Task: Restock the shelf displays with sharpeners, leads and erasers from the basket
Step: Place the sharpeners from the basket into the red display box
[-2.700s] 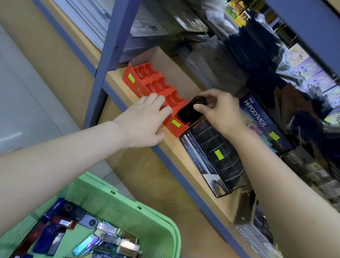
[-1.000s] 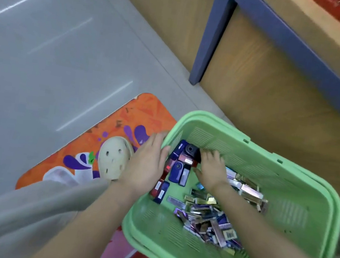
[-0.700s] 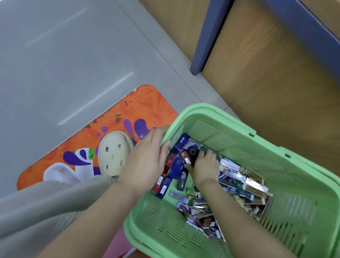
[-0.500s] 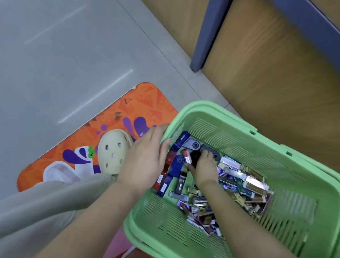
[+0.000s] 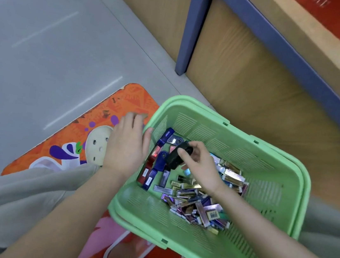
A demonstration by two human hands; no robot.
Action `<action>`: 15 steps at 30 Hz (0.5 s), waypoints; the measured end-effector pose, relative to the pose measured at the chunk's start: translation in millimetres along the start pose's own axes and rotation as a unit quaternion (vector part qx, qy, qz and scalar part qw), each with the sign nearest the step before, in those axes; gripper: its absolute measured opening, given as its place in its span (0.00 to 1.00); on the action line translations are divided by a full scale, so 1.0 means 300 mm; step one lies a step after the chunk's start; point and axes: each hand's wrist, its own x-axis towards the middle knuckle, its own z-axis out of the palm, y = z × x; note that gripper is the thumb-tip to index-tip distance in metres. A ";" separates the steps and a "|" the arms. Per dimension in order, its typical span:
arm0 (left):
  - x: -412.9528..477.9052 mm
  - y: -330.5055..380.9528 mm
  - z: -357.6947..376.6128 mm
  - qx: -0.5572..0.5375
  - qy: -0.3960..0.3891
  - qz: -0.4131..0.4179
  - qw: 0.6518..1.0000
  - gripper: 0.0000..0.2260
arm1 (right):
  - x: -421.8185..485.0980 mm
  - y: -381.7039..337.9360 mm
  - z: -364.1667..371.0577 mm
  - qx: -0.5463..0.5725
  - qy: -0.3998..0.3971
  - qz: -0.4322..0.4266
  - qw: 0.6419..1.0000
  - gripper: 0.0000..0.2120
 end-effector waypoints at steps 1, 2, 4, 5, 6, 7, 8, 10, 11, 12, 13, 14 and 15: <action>-0.011 0.010 -0.002 0.032 0.008 0.009 0.999 0.16 | -0.027 -0.022 -0.003 0.000 -0.003 -0.005 1.000 0.10; -0.026 0.019 -0.004 0.054 0.012 0.020 0.998 0.16 | -0.048 -0.043 -0.002 -0.002 -0.005 -0.008 1.000 0.10; -0.059 0.043 -0.008 0.062 0.008 0.047 0.997 0.16 | -0.081 -0.086 0.005 0.000 -0.013 -0.011 1.000 0.12; -0.076 0.057 -0.011 0.051 0.006 0.062 0.997 0.15 | -0.091 -0.102 0.008 0.012 -0.018 -0.012 1.000 0.13; -0.092 0.075 -0.015 0.038 0.005 0.080 0.996 0.15 | -0.098 -0.115 0.011 0.032 -0.019 -0.014 0.999 0.13; -0.108 0.092 -0.019 0.030 0.003 0.095 0.995 0.15 | -0.104 -0.128 0.012 0.053 -0.017 -0.018 0.998 0.13; -0.122 0.106 -0.021 0.027 -0.001 0.102 0.994 0.15 | -0.108 -0.138 0.015 0.078 -0.017 -0.025 0.996 0.11; -0.138 0.123 -0.032 0.013 -0.004 0.088 0.996 0.16 | -0.116 -0.162 0.023 0.146 -0.024 -0.048 0.988 0.05; -0.135 0.123 -0.038 -0.001 0.006 0.077 0.997 0.16 | -0.118 -0.175 0.025 0.179 -0.030 -0.063 0.981 0.02; -0.126 0.120 -0.044 -0.013 0.021 0.069 0.997 0.16 | -0.115 -0.184 0.026 0.199 -0.027 -0.078 0.977 0.03; -0.115 0.116 -0.051 -0.021 0.038 0.062 0.997 0.16 | -0.109 -0.189 0.024 0.204 -0.013 -0.093 0.974 0.05; -0.101 0.113 -0.057 -0.030 0.054 0.049 0.997 0.16 | -0.096 -0.182 0.023 0.195 0.012 -0.103 0.975 0.08; -0.087 0.110 -0.064 -0.044 0.068 0.025 0.996 0.16 | -0.075 -0.161 0.023 0.171 0.047 -0.102 0.979 0.09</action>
